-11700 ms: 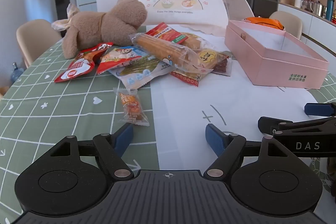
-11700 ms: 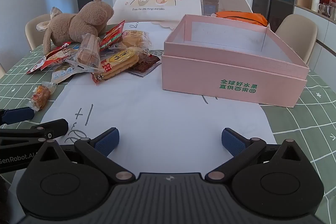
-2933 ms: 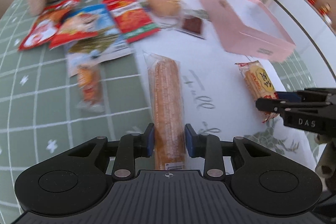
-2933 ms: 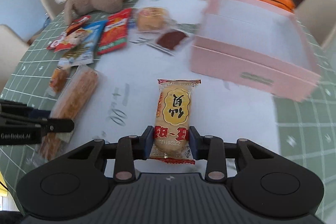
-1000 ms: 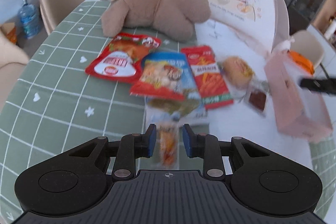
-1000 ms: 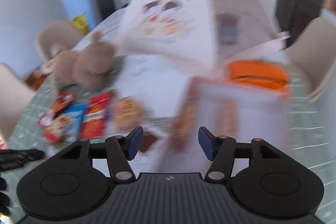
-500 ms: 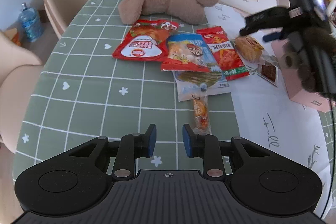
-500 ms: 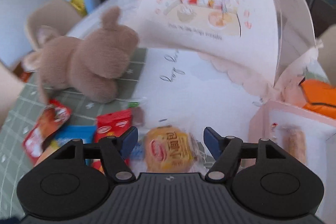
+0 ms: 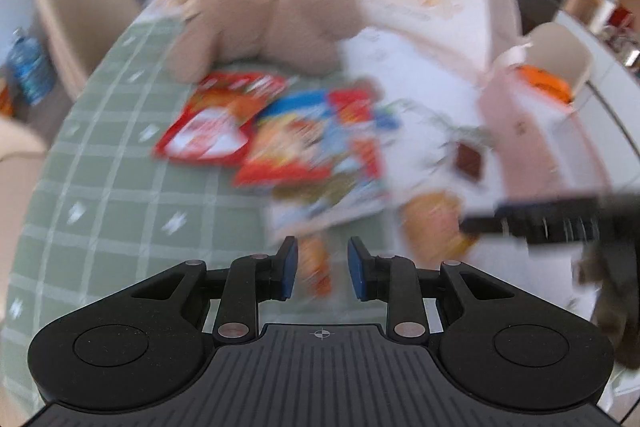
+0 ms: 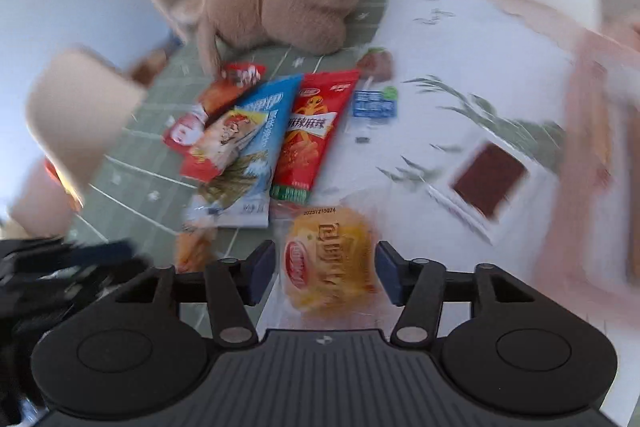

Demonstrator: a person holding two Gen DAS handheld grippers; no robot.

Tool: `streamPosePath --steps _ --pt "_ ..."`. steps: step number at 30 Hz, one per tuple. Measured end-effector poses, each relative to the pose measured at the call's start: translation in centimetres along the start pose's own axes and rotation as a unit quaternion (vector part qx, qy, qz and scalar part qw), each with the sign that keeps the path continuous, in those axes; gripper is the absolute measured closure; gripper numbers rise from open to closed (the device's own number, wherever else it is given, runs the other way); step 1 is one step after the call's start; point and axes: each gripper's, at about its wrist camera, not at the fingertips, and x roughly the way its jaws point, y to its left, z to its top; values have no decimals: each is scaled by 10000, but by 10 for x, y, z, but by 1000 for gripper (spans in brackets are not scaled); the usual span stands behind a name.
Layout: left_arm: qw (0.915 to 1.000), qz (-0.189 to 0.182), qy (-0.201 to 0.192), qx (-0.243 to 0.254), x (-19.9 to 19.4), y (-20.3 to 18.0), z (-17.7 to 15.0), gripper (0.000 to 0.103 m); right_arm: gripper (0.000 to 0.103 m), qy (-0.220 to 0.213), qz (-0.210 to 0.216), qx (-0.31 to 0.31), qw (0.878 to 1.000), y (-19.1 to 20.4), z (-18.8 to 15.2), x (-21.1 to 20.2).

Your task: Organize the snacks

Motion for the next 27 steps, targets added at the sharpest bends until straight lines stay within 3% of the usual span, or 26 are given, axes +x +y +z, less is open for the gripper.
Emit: streamPosePath --steps 4,7,11,16,20,24,27 --pt "9958 -576 -71 705 24 -54 40 72 32 -166 -492 246 9983 -31 -27 -28" --pt "9904 -829 142 1100 64 -97 70 72 32 -188 -828 400 9956 -53 -44 -44" --pt "9892 -575 324 1309 125 -142 91 72 32 -265 -980 595 9930 -73 -63 -58" --pt "9870 -243 507 1507 175 -163 97 71 32 -283 -1205 479 9912 -86 -90 -73" --pt "9879 -416 567 1384 167 -155 84 74 32 -274 -1323 389 9901 -96 -104 -79" --pt "9878 -602 703 1252 142 -145 49 76 32 -357 -1231 364 9911 -100 -106 -82" --pt "9893 -874 824 834 118 -127 22 76 32 -365 -1094 268 9930 -92 -102 -77"
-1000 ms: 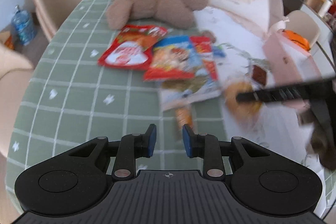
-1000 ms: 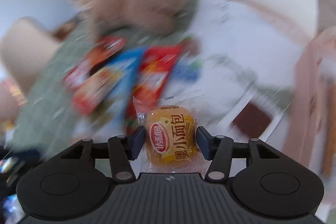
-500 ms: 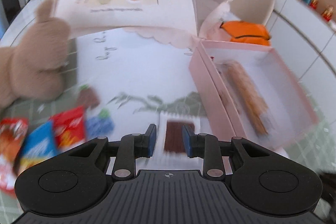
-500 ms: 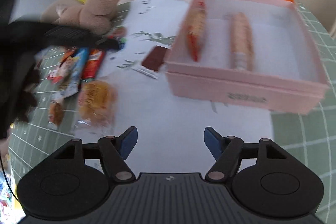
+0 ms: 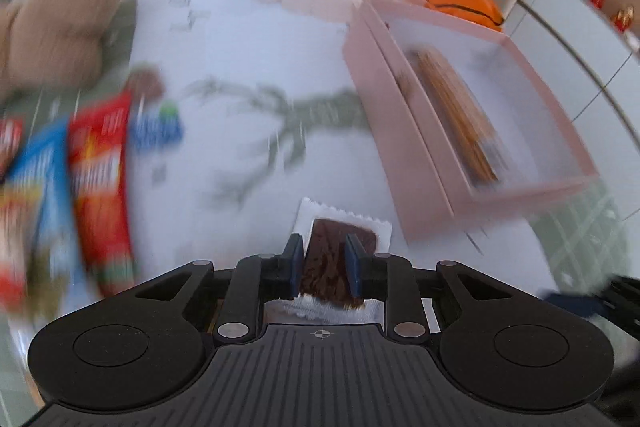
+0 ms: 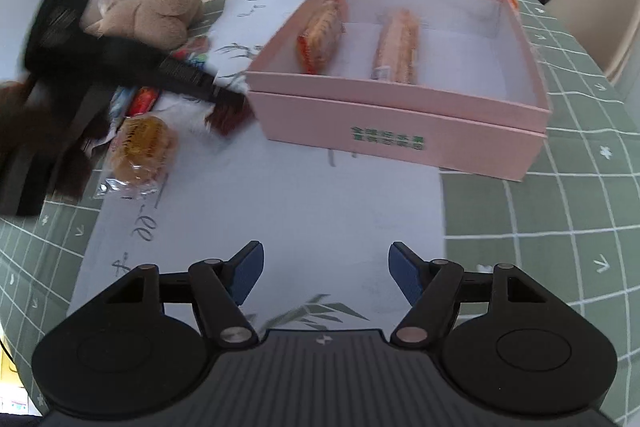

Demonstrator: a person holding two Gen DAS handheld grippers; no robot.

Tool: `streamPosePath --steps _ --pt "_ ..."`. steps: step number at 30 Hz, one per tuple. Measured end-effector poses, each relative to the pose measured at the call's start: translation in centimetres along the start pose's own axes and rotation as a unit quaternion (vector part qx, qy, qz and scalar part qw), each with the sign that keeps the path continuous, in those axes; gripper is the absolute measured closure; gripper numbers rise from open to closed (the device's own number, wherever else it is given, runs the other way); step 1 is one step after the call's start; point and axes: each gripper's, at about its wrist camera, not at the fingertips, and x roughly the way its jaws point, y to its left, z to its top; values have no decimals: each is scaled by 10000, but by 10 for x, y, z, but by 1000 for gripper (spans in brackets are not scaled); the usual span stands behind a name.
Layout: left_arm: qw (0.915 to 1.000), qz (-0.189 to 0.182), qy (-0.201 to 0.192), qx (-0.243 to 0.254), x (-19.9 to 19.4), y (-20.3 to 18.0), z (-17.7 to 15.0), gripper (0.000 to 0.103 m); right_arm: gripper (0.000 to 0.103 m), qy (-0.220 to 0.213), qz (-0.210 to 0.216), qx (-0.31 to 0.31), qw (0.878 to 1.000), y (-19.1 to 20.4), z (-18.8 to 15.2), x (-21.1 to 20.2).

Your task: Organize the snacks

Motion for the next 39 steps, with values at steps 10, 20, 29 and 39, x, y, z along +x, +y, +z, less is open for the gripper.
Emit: streamPosePath --steps 10,20,29,39 --pt "9828 802 -1219 -1135 -120 72 -45 75 34 -213 217 -173 9994 80 48 49" --pt "9793 1024 -753 -1573 -123 128 -85 75 60 -350 -351 -420 9979 103 56 74" --pt "9849 1362 -464 -959 -76 106 -65 73 63 -300 -652 -385 9967 67 0 28" --pt "9969 670 -155 -384 -82 47 -104 79 56 -417 -748 -350 9957 49 -13 18"
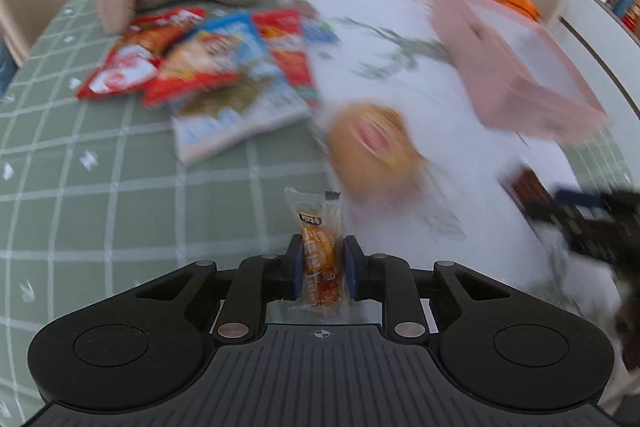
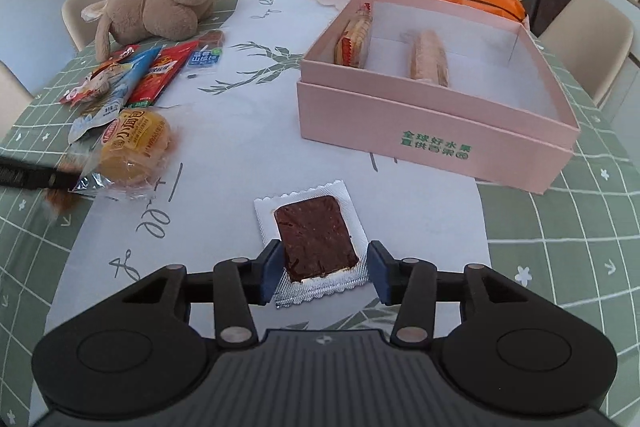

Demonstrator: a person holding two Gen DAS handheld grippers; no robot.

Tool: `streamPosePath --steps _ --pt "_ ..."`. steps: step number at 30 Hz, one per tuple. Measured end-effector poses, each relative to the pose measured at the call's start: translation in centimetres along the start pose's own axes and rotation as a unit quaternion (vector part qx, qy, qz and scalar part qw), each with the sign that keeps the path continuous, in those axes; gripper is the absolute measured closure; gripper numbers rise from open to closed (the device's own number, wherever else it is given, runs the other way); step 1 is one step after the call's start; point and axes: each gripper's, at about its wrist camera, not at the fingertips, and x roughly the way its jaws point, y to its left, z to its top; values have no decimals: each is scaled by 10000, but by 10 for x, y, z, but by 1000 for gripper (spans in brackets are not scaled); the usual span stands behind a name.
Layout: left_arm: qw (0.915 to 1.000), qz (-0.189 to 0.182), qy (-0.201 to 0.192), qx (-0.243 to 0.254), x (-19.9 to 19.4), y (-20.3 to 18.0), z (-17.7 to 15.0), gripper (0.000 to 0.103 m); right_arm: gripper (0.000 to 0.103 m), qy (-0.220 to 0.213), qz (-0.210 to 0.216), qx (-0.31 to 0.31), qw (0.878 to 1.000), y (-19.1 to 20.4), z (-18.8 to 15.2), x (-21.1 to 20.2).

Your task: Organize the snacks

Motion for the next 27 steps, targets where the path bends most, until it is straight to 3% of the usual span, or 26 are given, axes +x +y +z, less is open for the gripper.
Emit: streamPosePath --steps 5,11,13,16,27 --pt "9991 -380 178 44 -7 -23 -20 79 56 -81 10 -79 9999 4 6 3" --pt "9995 -260 186 13 -5 -33 -20 79 56 -36 114 -194 9997 7 15 13" --pt "9996 -224 194 6 -5 -34 -20 79 64 51 155 -310 9994 9 18 13" --pt "9996 -199 212 -36 -5 -34 -19 78 64 127 146 -399 9990 10 17 9" --pt "9992 -130 200 319 1 -47 -18 79 65 -60 -60 34 10000 -45 12 -37"
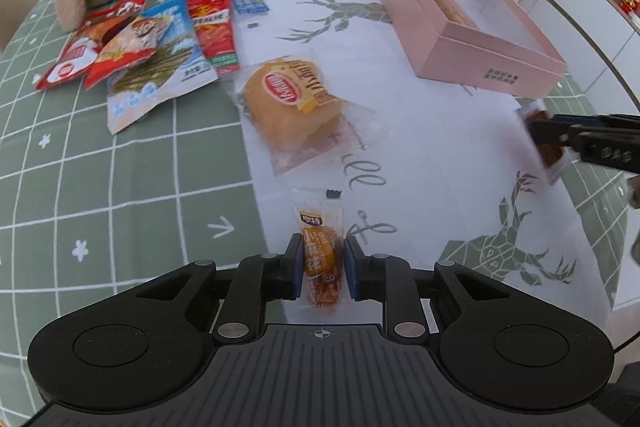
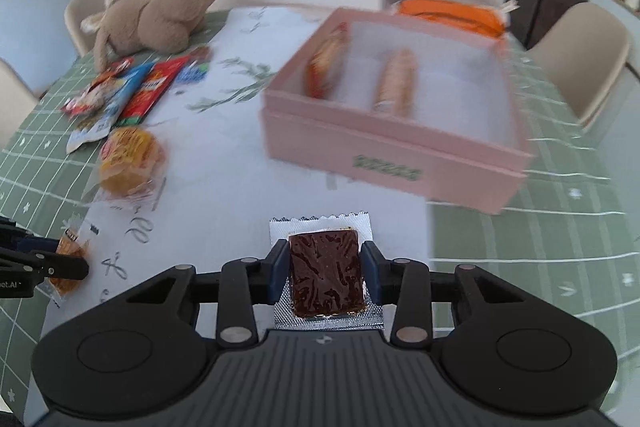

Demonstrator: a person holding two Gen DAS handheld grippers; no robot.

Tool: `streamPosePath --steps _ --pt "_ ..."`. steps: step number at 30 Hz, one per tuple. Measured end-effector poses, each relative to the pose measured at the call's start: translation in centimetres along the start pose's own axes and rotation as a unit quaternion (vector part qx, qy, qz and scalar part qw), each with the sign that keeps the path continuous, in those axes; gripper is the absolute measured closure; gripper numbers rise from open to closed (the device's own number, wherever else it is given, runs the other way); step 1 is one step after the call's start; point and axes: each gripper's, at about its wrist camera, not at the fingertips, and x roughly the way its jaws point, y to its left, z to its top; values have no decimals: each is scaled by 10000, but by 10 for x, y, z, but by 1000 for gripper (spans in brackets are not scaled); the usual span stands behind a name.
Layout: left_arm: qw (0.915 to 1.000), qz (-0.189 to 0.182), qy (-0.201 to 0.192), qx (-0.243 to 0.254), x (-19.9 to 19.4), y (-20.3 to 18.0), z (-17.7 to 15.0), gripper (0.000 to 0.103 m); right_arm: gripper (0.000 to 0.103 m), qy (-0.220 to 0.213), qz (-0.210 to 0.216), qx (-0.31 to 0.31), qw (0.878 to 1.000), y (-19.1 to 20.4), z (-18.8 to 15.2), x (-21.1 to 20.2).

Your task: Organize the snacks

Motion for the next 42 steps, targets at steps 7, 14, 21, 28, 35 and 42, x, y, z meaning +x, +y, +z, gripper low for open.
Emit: streamPosePath --steps 7,14,21,28,35,42 --pt "9964 -587 -591 128 -16 -36 58 79 65 -324 -88 340 9989 -39 8 -32" --pt "9771 -1494 -1516 0 -38 -82 184 75 65 -884 23 346 9955 -57 49 -49" --pt "9823 -990 -1586 -68 -31 -62 194 75 45 -1149 -93 225 9931 -68 118 -21" --pt "9892 296 -985 -1041 -11 35 142 75 45 -899 259 372 9949 -44 108 0" --pt "9801 393 -631 -1840 -16 103 72 75 44 -611 853 -278 9941 62 116 36" --pt "9853 347 -692 -1525 -46 127 37 75 37 65 1360 198 9905 135 173 120"
